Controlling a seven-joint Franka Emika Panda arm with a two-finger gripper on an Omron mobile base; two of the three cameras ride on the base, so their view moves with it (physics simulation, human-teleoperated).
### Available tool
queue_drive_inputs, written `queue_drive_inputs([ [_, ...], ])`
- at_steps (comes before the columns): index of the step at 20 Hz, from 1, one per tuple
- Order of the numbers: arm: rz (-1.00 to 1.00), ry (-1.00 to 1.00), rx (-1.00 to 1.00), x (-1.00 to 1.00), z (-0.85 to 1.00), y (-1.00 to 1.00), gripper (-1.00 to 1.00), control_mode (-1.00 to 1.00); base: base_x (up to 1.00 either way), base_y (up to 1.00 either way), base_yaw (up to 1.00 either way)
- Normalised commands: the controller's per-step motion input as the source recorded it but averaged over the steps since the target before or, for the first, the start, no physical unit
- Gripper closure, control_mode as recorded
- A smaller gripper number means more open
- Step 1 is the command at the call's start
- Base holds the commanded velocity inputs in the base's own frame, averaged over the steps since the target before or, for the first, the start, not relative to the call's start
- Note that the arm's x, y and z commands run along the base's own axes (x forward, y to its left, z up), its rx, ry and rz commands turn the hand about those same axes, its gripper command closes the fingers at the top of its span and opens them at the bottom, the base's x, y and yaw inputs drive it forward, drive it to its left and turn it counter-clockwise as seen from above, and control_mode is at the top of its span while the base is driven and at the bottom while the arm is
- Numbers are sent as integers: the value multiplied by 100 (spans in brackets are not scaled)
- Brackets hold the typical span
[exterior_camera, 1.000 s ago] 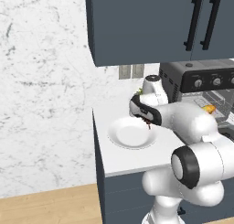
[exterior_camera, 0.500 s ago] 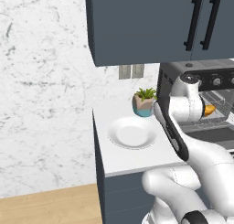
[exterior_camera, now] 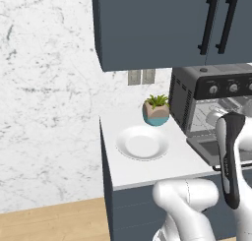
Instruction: Pick up the kebab skewer and baguette bread, and place them inside the toaster oven. Close the toaster oven door and start by setting the timer.
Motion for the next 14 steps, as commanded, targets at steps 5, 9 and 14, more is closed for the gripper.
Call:
queue_drive_inputs([
  [5,-30,-8,16,-25,53,-100,100,-100,0,0,0],
  [9,-26,-3,18,6,32,-100,100,-100,0,0,0],
  [14,-24,-4,19,28,3,-83,100,-100,0,0,0],
])
